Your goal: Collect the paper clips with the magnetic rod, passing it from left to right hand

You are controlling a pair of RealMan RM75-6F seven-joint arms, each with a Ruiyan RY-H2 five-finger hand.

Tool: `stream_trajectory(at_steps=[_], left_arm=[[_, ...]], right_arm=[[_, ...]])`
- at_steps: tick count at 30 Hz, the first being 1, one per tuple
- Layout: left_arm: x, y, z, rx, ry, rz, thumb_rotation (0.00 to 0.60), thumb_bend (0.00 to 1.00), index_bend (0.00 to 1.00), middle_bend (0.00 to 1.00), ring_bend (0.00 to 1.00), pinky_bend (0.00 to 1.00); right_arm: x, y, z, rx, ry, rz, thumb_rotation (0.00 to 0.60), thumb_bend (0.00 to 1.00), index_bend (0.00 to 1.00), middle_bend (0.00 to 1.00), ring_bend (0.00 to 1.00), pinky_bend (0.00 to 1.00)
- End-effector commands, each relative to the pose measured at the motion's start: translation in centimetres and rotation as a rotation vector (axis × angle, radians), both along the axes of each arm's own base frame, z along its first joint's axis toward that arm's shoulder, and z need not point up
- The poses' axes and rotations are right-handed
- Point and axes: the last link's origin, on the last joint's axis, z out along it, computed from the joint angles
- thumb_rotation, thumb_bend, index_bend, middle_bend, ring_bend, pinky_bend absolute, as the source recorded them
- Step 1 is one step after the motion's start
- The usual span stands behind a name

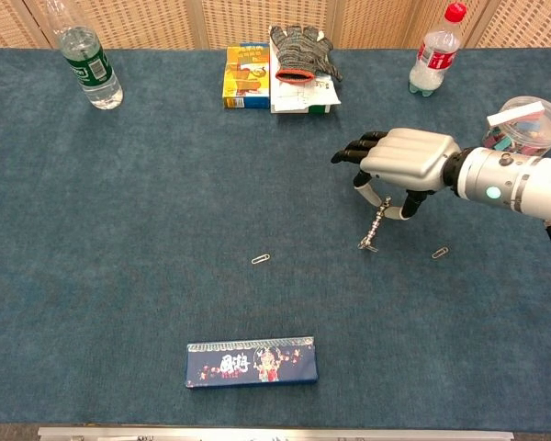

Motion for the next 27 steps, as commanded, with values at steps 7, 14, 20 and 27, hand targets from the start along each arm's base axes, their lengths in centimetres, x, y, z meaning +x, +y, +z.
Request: stream_trajectory(at_steps=[7,14,20,27], left_arm=[[1.0,0.8,-0.2,-0.016,0.015,-0.028,0.6,0.36,0.08,0.0,0.0,0.0],[1.8,1.4,-0.5,-0.033,0.027,-0.043,0.6,0.36,0.08,0.0,0.0,0.0],[2.4,1.9,-0.9,-0.045,0.032,-0.052,0.6,0.36,0.08,0.0,0.0,0.0],[2.8,1.9,-1.2,-0.052,0.036,-0.053,0.6,0.36,0.08,0.0,0.0,0.0]], right_arm=[[-2.6,1.0,3.8,-0.081,0.055,-0.071,0.6,0.32,0.64,0.08,0.0,0.08],[-4.5,2.4,6.1,-0.117,0.079,-0.137,0.6,0.32,0.64,0.08,0.0,0.08],[-6.3,3.7,7.5,-0.134,0.11,-0.194,0.6,0.32,0.64,0.08,0.0,0.08],[-7.8,4.7,7.9,-0.14,0.122,-0.246,0.6,0.32,0.64,0.08,0.0,0.08]])
